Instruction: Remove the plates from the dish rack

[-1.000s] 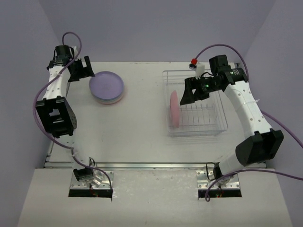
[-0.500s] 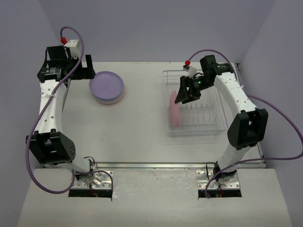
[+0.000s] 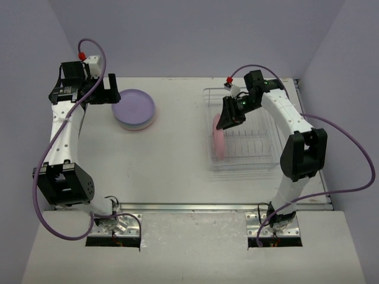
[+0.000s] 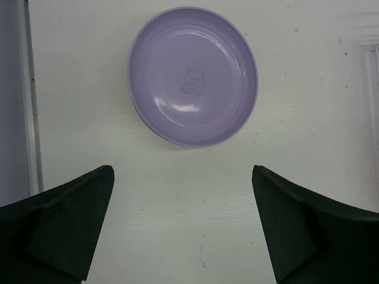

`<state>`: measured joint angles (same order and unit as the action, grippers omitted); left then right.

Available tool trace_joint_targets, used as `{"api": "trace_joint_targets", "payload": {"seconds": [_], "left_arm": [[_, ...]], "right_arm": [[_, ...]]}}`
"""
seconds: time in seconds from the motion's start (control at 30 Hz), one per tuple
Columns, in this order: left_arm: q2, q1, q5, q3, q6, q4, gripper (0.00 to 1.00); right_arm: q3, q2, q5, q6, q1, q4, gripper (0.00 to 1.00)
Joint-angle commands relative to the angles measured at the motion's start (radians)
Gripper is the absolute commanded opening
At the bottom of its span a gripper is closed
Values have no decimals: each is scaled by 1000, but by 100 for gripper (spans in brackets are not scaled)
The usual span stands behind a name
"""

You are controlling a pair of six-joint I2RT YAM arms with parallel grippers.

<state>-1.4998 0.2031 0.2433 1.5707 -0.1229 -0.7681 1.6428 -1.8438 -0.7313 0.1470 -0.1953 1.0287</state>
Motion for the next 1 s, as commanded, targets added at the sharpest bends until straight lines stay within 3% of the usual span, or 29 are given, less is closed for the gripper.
{"api": "trace_joint_targets", "payload": {"seconds": [0.0, 0.33, 0.97], "left_arm": [[1, -1, 24, 14, 17, 26, 100], [-12, -2, 31, 33, 31, 10, 100], [-42, -21, 35, 100, 53, -21, 100]], "right_arm": [[14, 6, -79, 13, -7, -22, 32], [-69, 54, -254, 39, -4, -45, 1], [-36, 128, -550, 107, 153, -52, 0]]}}
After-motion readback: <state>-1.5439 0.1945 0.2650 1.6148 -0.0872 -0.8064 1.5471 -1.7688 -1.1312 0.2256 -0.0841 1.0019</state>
